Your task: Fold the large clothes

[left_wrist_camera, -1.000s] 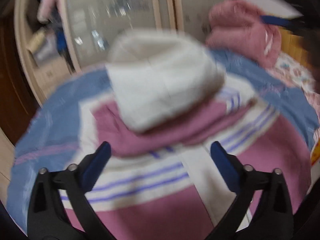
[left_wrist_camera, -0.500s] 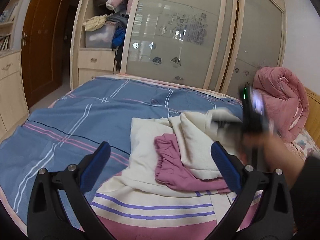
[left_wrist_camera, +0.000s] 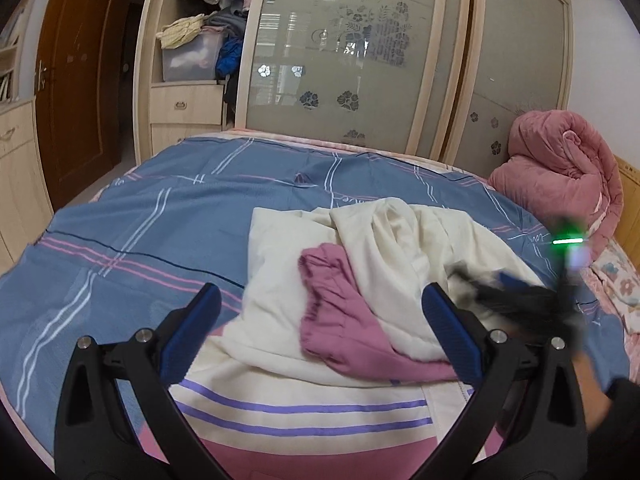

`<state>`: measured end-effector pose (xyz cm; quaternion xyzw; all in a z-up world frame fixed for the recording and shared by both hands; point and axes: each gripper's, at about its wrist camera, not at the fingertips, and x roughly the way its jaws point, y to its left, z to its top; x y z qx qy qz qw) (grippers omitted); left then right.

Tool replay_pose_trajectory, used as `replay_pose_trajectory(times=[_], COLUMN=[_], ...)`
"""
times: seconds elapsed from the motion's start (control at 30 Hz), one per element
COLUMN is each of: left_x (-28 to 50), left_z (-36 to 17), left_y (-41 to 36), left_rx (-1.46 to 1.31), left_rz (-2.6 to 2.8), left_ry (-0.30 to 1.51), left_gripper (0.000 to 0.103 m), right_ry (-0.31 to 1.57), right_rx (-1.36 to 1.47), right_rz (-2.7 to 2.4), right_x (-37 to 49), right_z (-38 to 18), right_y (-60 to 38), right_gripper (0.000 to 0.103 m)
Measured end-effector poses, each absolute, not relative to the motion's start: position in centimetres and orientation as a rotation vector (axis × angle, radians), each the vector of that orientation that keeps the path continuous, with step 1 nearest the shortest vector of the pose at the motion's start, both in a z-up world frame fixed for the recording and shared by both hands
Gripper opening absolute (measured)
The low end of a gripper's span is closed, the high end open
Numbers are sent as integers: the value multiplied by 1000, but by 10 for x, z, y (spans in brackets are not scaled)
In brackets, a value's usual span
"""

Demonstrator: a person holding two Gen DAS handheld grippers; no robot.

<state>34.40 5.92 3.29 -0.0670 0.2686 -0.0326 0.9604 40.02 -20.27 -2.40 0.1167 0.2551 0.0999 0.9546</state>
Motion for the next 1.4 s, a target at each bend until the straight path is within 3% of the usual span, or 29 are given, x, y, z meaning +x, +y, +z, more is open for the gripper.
replay_pose_trajectory(times=[0.27, 0.5, 0.7, 0.8, 1.07, 1.27, 1.4], left_x=[368, 460, 513, 500, 503, 434, 339], left_z=[35, 52, -48, -74, -77, -14, 32], left_y=[8, -82, -109, -109, -120, -105, -80], left_rx=[-12, 54, 57, 93, 153, 39, 11], left_rz=[-117, -149, -100, -92, -48, -165, -292], left_ry=[553, 599, 800, 734, 731, 538, 511], left_gripper=[101, 101, 101, 101, 101, 101, 101], right_ry=[454, 442, 494, 482, 475, 434, 424], right_rx=[334, 265, 400, 365, 335, 322, 319], right_rz=[159, 69, 112, 120, 140, 135, 153], right_x=[262, 262, 267, 265, 263, 249, 240], right_z=[26, 21, 16, 20, 24, 32, 35], right_y=[-273, -302, -322, -320, -318, -318, -317], right_gripper=[102, 102, 102, 102, 102, 102, 102])
